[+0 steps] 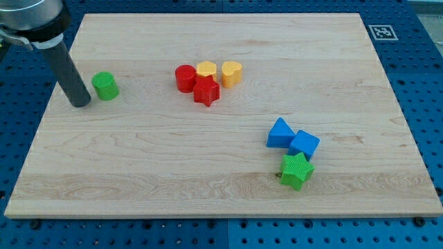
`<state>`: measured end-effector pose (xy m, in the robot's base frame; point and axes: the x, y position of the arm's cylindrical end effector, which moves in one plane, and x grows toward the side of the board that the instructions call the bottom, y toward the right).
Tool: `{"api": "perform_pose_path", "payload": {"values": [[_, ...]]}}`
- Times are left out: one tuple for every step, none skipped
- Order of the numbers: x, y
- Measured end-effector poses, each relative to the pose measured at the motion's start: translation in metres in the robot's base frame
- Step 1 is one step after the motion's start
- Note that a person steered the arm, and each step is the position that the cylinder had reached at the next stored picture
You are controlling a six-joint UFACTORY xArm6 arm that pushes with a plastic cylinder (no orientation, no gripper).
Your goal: Push the green circle up and right
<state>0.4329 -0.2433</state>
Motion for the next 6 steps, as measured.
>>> {"api": "perform_pose_path", "payload": {"values": [[0.007, 0.006], [0.011, 0.017], [-0.010, 0.028], [-0.034, 0.031], [-0.051, 0.032], [-0.059, 0.035]]}}
